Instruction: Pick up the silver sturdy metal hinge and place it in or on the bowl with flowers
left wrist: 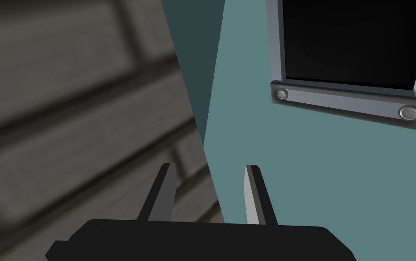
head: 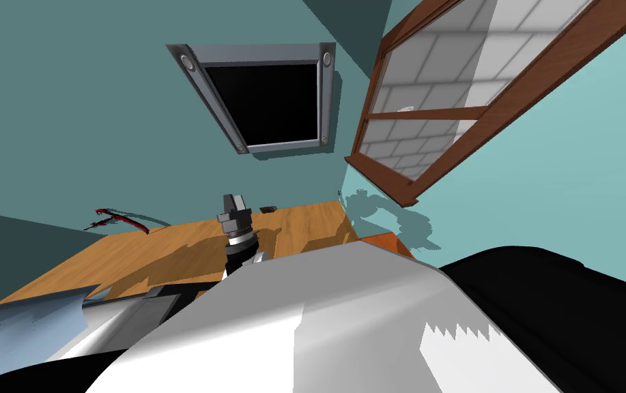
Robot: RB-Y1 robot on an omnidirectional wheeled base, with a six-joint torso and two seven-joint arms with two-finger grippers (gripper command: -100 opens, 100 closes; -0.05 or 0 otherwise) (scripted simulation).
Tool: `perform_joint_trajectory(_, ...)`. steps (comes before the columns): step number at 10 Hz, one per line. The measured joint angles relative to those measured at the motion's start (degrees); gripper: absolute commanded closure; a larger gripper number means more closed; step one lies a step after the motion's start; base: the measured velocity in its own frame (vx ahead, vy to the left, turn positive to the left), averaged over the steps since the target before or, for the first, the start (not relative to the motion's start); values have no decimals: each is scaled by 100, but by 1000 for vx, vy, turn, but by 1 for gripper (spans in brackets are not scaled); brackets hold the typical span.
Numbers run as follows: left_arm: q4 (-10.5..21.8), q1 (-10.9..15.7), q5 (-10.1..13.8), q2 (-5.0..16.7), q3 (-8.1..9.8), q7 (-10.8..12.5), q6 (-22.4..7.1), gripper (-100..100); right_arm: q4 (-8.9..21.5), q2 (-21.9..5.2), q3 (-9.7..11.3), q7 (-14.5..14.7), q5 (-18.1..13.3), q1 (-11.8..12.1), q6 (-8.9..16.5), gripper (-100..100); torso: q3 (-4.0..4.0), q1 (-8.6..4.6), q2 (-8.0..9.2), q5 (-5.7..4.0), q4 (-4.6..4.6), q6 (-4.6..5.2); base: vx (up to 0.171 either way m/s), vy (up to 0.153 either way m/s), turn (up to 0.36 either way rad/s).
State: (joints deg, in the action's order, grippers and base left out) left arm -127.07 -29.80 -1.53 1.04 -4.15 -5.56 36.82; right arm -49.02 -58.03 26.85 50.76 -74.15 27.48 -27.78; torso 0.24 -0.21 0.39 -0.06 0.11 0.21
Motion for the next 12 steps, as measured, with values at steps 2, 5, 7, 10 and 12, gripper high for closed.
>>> perform_joint_trajectory(2, 0, -1, 0, 0, 0, 0, 0, 0, 15, 9, 1, -2, 3, -3, 0, 100, -24, 3, -41, 1, -9, -3, -9, -1, -6)
perform_joint_trajectory(5, 0, -1, 0, 0, 0, 0, 0, 0, 19, 10, -1, -11, 8, -1, -1, 100, -31, 1, -54, 0, -12, -9, 0, 0, 0)
perform_joint_trajectory(7, 0, -1, 0, 0, 0, 0, 0, 0, 19, 10, -2, -12, 8, -1, 0, 100, -32, 2, -54, 0, -12, -9, 21, 4, -109)
perform_joint_trajectory(10, -1, -4, 0, 0, 1, 0, 1, 0, -136, -115, -32, 113, -38, 50, -47, 100, -56, 4, -98, -4, -21, -3, 132, 1, -252)
perform_joint_trajectory(12, -1, -3, 0, 0, 1, 0, 1, 0, -391, -287, -70, 192, -75, 171, -72, 100, -52, 6, -91, -2, -18, -8, 77, 6, -132)
